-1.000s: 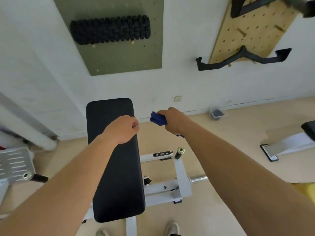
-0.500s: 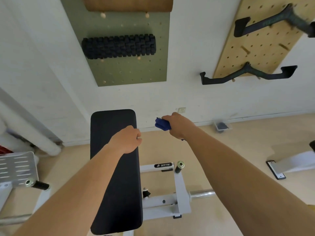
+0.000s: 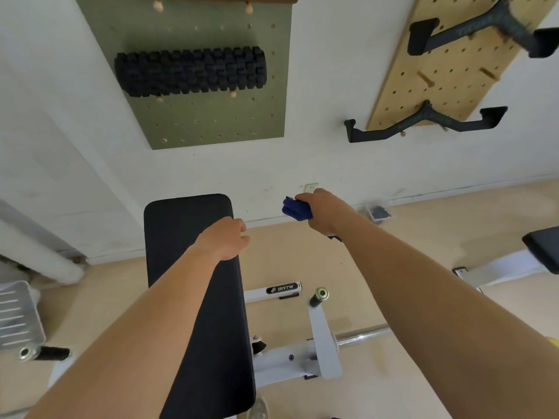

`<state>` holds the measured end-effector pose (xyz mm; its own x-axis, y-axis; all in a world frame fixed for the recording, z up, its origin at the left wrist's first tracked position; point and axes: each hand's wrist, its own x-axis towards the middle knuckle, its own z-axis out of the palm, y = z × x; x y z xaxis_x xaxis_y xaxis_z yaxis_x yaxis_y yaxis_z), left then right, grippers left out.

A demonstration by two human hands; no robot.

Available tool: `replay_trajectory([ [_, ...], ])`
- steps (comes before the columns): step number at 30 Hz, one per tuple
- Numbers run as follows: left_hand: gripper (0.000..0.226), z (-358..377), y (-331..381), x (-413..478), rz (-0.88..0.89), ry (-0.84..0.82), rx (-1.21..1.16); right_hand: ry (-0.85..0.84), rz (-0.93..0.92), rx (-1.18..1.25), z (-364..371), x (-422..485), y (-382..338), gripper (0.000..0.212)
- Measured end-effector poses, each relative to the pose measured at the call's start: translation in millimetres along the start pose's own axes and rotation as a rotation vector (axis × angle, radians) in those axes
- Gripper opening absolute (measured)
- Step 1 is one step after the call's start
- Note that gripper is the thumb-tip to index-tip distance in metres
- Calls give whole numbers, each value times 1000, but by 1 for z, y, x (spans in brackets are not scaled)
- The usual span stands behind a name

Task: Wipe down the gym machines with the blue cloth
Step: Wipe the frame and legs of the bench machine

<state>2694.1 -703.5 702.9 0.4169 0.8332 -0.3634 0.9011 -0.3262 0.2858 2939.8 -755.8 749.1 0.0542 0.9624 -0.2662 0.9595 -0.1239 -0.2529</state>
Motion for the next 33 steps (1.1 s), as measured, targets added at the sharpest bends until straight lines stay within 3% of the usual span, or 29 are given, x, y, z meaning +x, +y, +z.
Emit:
replay_trajectory([
  [9, 44, 25, 50, 3, -96, 3, -31, -28, -103, -19, -3, 4, 51, 40],
  [15, 40, 65, 156, 5, -192, 75, -69, -54, -237, -21, 9, -20, 143, 43],
  [20, 41, 107, 244, -2, -279, 123, -223, -184, -303, -130, 12, -43, 239, 39],
  [33, 37, 134, 327, 45, -416, 114, -272, -304, -329, -72, -11, -27, 361, 18],
])
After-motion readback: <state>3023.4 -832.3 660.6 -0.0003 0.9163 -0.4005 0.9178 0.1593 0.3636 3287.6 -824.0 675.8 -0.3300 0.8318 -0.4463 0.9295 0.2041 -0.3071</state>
